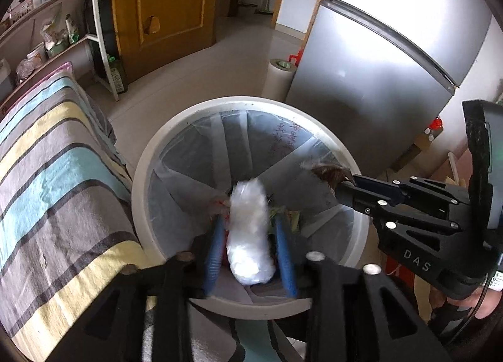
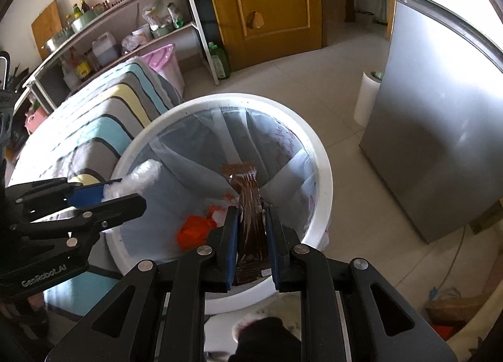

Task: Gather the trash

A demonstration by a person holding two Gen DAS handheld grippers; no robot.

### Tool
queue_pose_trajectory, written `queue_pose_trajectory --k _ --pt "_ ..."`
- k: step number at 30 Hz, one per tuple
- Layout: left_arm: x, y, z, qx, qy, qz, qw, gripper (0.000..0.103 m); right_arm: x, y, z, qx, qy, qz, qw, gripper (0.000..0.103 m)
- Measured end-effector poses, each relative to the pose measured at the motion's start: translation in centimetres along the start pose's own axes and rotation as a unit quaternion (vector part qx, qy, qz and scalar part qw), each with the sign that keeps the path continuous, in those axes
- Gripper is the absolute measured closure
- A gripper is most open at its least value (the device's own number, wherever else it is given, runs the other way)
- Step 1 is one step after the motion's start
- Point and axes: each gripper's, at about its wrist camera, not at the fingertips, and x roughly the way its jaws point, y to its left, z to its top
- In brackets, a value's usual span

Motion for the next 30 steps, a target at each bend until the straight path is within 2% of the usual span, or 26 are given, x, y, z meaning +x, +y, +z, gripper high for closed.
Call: queue_pose_trajectory --k 1,2,4,5,6,10,17,30 --pt "0.0 0.1 0.0 -0.002 0.0 -0.001 1.0 0.051 0.0 0.0 0.0 -0.002 0.0 -0.001 1.0 0.084" --pt "-0.1 0.1 -0.1 -0.003 -0.002 0.0 1.0 0.049 0.0 0.0 0.0 -0.002 -0.001 -0.002 1.0 0.082" --pt "-0.2 0.1 -0.1 -0.002 -0.003 0.004 1.0 0.049 0.0 -0.2 0.0 0.001 -0.002 -0.003 1.0 0.074" --pt "-0.2 0.0 -0.1 -0.002 -0.003 0.005 1.0 0.049 0.0 -0.2 0.0 0.004 -0.004 -0.004 1.0 0.065" --pt "-0.3 0.0 -0.1 -0.002 -0.004 0.006 1.0 0.048 0.0 -0.3 0.0 0.006 -0.005 -0.004 1.0 0.061" --pt "-0.8 0.1 -0.2 0.0 -0.01 0.016 0.9998 0.043 -0.8 -0.2 -0.2 0.011 -0.017 -0.006 1.0 0.061" --pt "-3.4 0.4 -0.7 -0.002 -0.04 0.024 0.9989 0.04 -3.7 1.0 -0.6 0.011 -0.053 -0.015 0.998 0.061" --pt "-10.4 -0.1 -4.1 0.009 -0.131 0.056 0.9897 0.032 -11.4 4.8 -4.2 0.034 -0.138 -0.036 0.989 0.061"
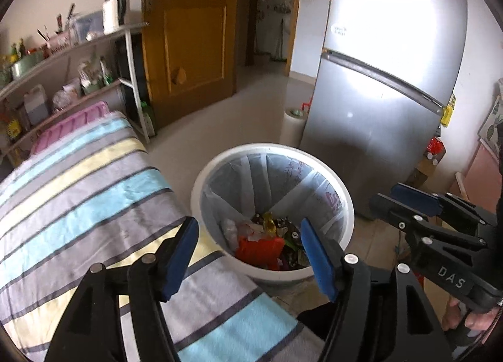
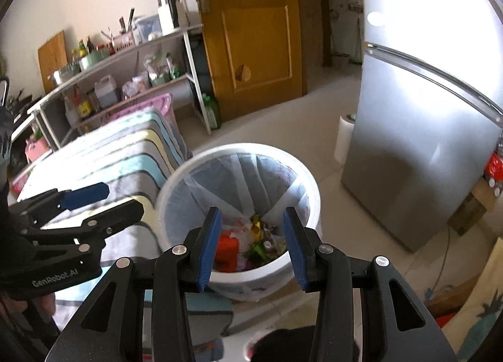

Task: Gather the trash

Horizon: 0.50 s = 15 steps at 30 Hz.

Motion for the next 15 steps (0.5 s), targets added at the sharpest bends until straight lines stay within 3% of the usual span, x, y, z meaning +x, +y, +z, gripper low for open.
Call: queue_pose_trajectory --k 6,15 --pt "-3.7 0.1 -1.1 0.003 -0.045 0.017 0.9988 0.027 -3.4 1.5 -1.6 0.008 -0.036 -0.02 0.999 0.061" --pt "-6.6 0.4 -2.7 0.003 -0.075 0.037 0.9965 0.023 -6.0 2.6 -3.4 0.021 -0.064 -0.034 0.997 0.061"
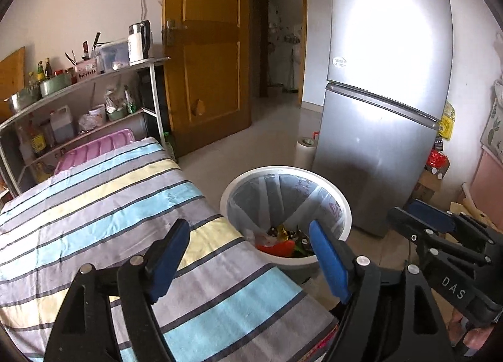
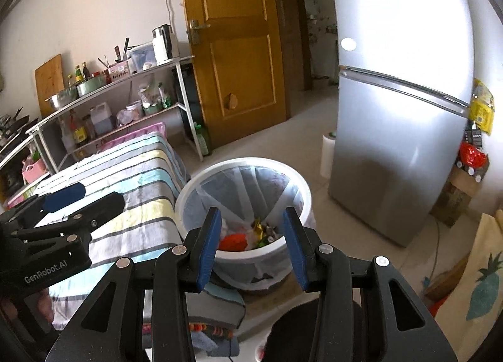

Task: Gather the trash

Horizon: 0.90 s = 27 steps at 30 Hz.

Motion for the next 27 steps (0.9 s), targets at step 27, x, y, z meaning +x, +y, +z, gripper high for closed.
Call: queue_pose_trajectory --k 27 --pt "-1.7 -1.0 -2.2 0.024 0.01 0.032 0.9992 0.022 -1.3 0.6 -1.7 0.016 0.0 -0.025 1.0 0.061"
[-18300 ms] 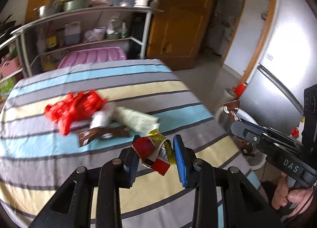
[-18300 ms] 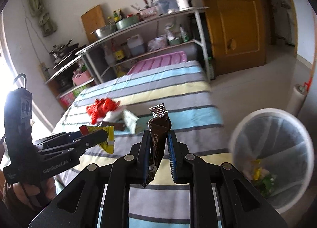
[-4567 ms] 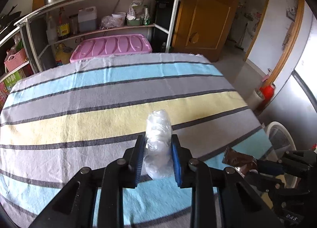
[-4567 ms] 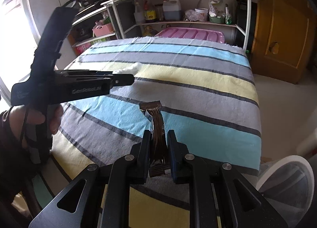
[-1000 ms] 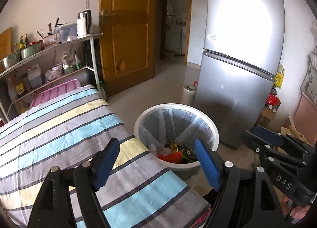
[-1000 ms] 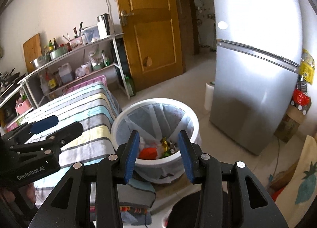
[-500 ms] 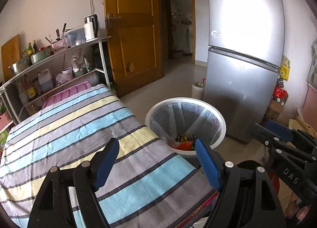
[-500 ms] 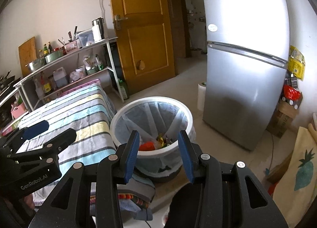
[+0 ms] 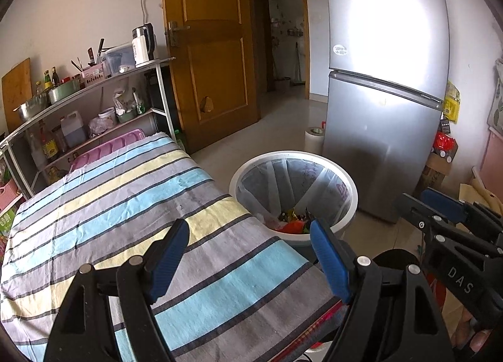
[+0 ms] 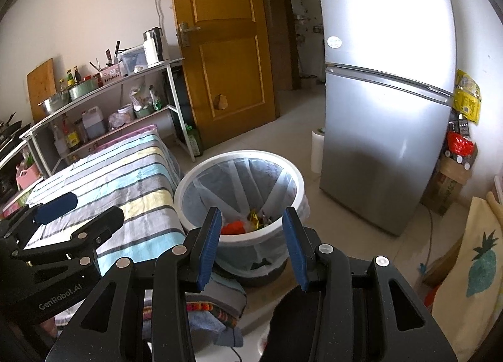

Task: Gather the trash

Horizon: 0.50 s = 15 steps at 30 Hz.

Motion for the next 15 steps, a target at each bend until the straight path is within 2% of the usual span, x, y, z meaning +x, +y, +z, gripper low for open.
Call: queue_pose_trajectory --k 15 --pt "0.07 -0.1 0.01 0.002 0.003 -0.001 1.0 0.022 0.17 0.13 0.01 -0.001 0.001 0.002 1.0 0.061"
